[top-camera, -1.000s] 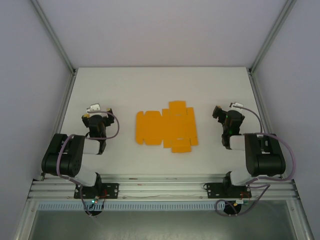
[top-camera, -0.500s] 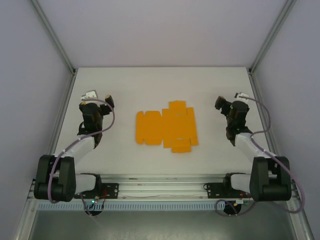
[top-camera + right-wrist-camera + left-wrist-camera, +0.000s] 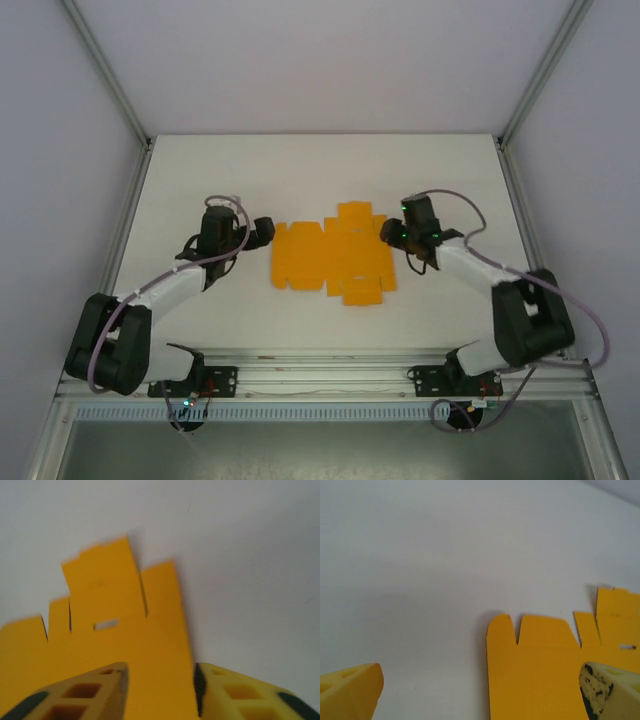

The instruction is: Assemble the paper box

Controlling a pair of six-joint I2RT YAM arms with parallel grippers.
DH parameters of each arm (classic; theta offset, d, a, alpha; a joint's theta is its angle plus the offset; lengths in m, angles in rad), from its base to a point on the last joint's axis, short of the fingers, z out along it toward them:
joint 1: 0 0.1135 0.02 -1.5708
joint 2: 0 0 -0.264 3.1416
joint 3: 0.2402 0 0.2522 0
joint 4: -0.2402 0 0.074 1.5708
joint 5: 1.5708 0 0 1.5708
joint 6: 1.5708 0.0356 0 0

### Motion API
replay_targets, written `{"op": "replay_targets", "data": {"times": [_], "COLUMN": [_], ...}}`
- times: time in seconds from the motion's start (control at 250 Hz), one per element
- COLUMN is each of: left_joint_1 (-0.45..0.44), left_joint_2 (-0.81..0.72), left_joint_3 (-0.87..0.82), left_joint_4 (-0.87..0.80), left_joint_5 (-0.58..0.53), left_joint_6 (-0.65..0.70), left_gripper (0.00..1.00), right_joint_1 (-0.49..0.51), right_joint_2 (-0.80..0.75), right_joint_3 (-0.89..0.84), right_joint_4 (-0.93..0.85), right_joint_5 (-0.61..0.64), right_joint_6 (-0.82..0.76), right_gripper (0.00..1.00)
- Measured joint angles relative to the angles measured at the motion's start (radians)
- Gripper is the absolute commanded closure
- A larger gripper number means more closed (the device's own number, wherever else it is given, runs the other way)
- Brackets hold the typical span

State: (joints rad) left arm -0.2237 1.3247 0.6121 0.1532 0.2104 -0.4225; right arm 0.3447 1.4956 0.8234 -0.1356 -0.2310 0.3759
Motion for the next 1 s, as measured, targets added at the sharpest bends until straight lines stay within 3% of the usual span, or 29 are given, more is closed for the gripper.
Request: {"op": "replay_targets", "data": {"times": [0.092, 0.24, 0.456, 0.64, 0.716, 0.931, 0.999], "left_joint_1": [0.000, 0.000, 0.003, 0.010, -0.006, -0.039, -0.046], "left_joint_2": [0.032, 0.132, 0.243, 0.301, 0.323, 0.311, 0.290], "left_joint_3": [0.000, 0.003, 0.052, 0.067, 0.062, 0.055, 0.057], "left_joint_4": [-0.014, -0.013, -0.013, 0.082, 0.148, 0.232, 0.234], "left_joint_5": [0.046, 0.144, 0.246, 0.381, 0.462, 0.566, 0.573], "left_joint_6": [-0.010, -0.037, -0.053, -0.099, -0.135, -0.193, -0.200], "left_gripper": [0.00, 0.00, 0.01, 0.10, 0.18, 0.64, 0.83], "right_joint_1": [0.003, 0.001, -0.001, -0.002, -0.002, -0.004, -0.006], "right_joint_2": [0.119, 0.242, 0.258, 0.257, 0.254, 0.236, 0.228], "right_joint_3": [0.066, 0.125, 0.129, 0.100, 0.085, 0.042, 0.032], "right_joint_4": [-0.044, -0.085, -0.056, 0.008, 0.037, 0.106, 0.122], "right_joint_5": [-0.005, -0.003, -0.013, -0.024, -0.029, -0.045, -0.058], "right_joint_6": [0.021, 0.042, 0.070, 0.091, 0.100, 0.103, 0.104], "right_gripper": [0.75, 0.75, 0.74, 0.74, 0.74, 0.72, 0.68]}}
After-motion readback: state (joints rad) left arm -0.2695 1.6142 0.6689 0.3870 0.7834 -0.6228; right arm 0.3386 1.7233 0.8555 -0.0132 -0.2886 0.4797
